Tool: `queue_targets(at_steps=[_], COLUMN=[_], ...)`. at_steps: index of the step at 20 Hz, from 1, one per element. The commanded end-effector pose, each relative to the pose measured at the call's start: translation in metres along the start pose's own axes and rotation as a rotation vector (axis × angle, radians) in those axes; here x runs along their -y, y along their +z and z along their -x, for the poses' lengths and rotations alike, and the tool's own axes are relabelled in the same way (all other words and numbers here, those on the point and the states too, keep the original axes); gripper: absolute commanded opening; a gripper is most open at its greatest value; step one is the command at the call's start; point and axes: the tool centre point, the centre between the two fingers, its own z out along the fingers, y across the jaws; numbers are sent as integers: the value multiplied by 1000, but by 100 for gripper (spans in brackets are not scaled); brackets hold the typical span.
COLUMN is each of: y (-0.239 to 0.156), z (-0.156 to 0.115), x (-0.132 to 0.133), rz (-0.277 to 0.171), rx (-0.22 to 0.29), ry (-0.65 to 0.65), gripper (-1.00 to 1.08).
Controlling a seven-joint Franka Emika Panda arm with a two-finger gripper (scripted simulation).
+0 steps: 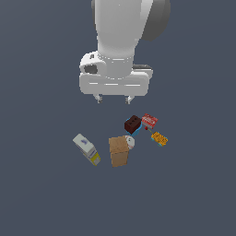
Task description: Pick up a designated object from a clutter of objects.
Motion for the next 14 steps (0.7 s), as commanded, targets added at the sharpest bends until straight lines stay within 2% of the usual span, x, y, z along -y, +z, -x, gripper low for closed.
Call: queue_targets(at_steps=[1,4,9,14], y=[0,-5,-24,-23], z=[0,-3,-13,-13], x=[0,-3,-13,-13], rz=[0,-4,-17,-17], rx=[0,-14,-66,-65], ry=[0,8,36,35], gripper=[100,100,100,100])
